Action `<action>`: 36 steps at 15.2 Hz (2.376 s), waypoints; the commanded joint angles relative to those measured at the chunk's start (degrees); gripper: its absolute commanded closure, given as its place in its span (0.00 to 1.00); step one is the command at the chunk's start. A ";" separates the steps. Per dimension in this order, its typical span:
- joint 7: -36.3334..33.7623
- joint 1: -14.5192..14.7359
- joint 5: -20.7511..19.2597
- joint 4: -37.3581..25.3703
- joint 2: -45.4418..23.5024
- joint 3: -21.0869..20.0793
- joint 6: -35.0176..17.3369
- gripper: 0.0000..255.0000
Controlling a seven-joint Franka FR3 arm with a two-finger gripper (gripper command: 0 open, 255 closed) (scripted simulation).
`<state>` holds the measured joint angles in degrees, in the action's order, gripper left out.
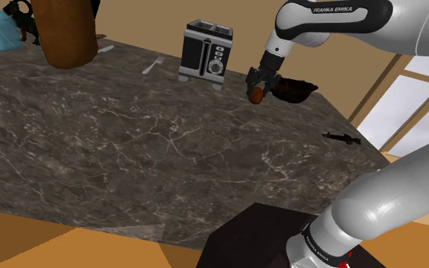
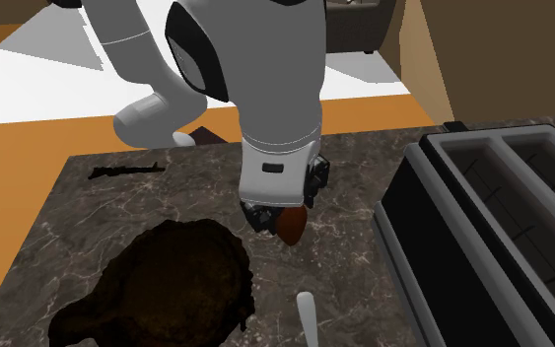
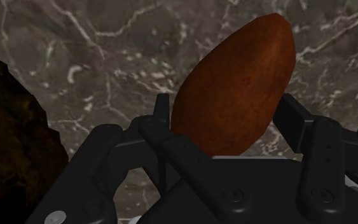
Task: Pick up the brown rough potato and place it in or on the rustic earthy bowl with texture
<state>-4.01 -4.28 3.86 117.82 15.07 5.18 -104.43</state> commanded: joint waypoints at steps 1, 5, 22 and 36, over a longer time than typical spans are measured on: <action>0.00 0.01 0.01 0.02 -0.01 -0.01 0.01 1.00; 0.01 0.01 0.01 0.01 -0.01 0.00 0.01 1.00; -0.85 0.09 0.02 -14.79 -1.64 0.06 13.17 1.00; -1.39 0.12 0.44 -30.76 -6.03 0.34 24.76 1.00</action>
<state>-5.43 -4.14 4.27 88.20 9.42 5.46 -80.45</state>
